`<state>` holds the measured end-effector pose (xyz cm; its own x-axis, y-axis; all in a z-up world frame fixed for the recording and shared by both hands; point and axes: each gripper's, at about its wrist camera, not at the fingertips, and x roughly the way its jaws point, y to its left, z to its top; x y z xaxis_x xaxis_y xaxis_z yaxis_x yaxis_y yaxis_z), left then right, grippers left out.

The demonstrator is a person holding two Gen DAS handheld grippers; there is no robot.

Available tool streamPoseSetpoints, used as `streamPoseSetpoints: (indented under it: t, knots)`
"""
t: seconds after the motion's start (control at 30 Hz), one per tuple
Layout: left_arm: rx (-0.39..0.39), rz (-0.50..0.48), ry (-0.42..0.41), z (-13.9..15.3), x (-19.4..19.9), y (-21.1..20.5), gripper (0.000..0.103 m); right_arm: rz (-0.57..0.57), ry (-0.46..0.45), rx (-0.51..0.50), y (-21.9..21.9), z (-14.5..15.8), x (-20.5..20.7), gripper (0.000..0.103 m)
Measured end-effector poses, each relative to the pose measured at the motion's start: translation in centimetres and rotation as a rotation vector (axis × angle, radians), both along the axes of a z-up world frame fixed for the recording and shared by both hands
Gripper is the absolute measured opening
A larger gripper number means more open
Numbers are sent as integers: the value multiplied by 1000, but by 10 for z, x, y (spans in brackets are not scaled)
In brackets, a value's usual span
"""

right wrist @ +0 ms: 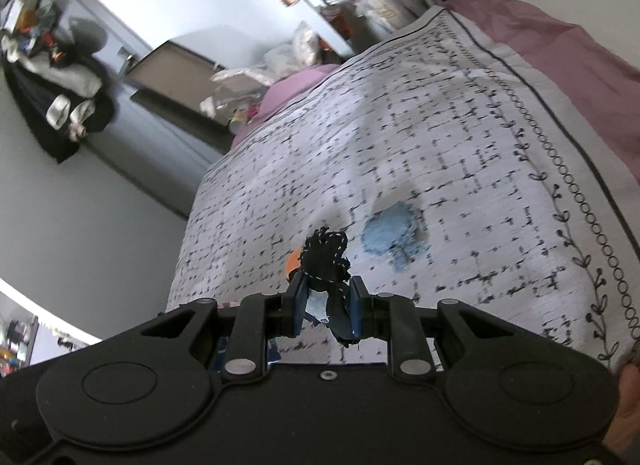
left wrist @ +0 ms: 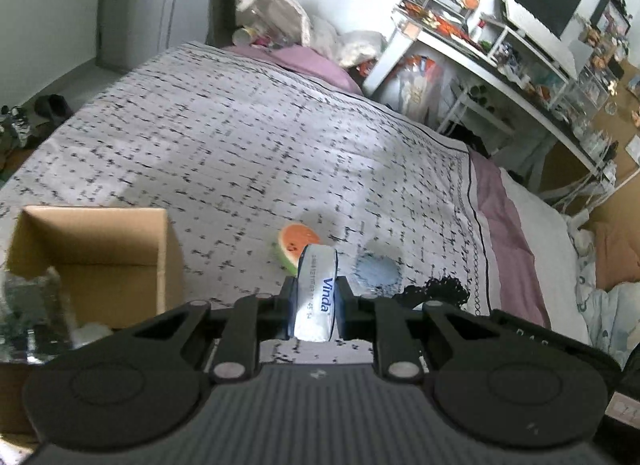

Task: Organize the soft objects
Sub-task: 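Carry the tissue pack and black cable over the cardboard box with both grippers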

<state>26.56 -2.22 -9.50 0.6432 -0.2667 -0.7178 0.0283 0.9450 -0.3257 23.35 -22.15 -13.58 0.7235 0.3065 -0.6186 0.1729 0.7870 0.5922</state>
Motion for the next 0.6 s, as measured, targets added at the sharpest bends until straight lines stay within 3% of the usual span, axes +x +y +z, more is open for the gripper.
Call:
streamPoseSetpoints:
  t: [0.6]
  knots:
    - [-3, 125, -27, 9, -24, 81, 18, 119, -47, -111, 60, 8, -9, 22]
